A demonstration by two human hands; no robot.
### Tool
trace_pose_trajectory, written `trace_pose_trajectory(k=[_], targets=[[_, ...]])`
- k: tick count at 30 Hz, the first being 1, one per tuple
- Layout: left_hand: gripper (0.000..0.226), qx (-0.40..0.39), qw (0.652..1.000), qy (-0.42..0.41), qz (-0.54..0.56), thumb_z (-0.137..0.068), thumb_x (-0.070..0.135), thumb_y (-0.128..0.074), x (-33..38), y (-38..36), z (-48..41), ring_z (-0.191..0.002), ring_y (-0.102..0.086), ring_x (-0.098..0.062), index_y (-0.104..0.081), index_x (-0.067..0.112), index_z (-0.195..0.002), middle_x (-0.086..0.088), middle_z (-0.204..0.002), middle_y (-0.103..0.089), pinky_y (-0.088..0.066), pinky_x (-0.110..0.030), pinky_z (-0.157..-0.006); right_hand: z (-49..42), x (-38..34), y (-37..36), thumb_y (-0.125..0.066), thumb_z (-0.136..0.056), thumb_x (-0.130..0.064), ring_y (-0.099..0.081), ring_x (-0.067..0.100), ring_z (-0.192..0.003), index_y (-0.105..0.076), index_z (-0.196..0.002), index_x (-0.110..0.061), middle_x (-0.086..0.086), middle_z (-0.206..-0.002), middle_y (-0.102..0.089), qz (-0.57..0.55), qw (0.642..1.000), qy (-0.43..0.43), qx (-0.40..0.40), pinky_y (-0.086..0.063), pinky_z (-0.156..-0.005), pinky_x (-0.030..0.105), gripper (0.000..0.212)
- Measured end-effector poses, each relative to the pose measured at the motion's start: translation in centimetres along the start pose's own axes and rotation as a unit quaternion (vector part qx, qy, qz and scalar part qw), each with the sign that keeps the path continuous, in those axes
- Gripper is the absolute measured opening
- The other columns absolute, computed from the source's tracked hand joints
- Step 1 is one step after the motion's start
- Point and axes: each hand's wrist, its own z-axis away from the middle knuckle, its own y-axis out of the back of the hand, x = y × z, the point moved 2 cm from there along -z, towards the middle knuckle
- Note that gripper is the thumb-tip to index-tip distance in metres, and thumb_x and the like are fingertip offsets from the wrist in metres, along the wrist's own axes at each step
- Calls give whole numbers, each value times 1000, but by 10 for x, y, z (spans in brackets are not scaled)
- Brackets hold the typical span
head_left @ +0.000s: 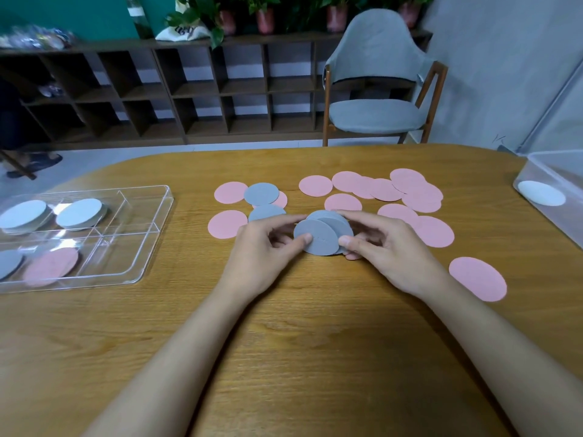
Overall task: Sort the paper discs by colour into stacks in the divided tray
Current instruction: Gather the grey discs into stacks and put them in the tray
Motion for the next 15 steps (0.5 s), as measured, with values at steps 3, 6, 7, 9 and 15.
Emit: trace_pose_trajectory(k=[3, 6, 7, 9, 15], targets=[[26, 15, 1000, 15, 3, -88, 24, -83, -1, 0, -1, -69, -65, -3, -80, 21, -113, 8, -83, -78, -52, -14, -73, 3, -2, -1, -65, -99, -31, -70, 14, -95, -47, -152, -36, -7, -98, -71, 45, 999, -6, -8, -55, -99, 35, 56], [26, 34, 999, 17, -6, -86, 24, -85, 4, -3, 2, -62, -62, 5, -81, 20, -111, 18, -73, -73, -48, -9, -70, 6, -11, -10, -56, -103, -38, -59, 8, -100, -28, -161, -32, -8, -122, -61, 161, 987, 19, -6, -49, -87, 21, 65], [28, 43, 999, 17, -11, -86, 26, -85, 5, -4, 3, -62, -63, 5, -81, 20, -112, 20, -72, -73, -50, -11, -73, 7, -13, -13, -52, -105, -39, -54, 5, -105, -22, -163, -30, -12, -131, -56, 189, 982, 22, -11, -44, -90, 21, 66], [32, 61, 998, 15, -24, -83, 30, -87, 9, -7, 5, -65, -68, 3, -81, 22, -113, 18, -80, -77, -57, -27, -89, 6, -14, -18, -46, -107, -38, -46, 7, -126, -16, -164, -28, -9, -147, -48, 208, 978, 22, -11, -37, -101, 25, 66], [27, 72, 997, 9, -34, -84, 33, -86, 14, -10, 8, -67, -70, -2, -82, 28, -110, 13, -78, -79, -55, -45, -96, 4, -14, -24, -38, -110, -33, -39, 13, -136, -7, -165, -23, -1, -156, -40, 234, 972, 15, -9, -32, -104, 25, 63]])
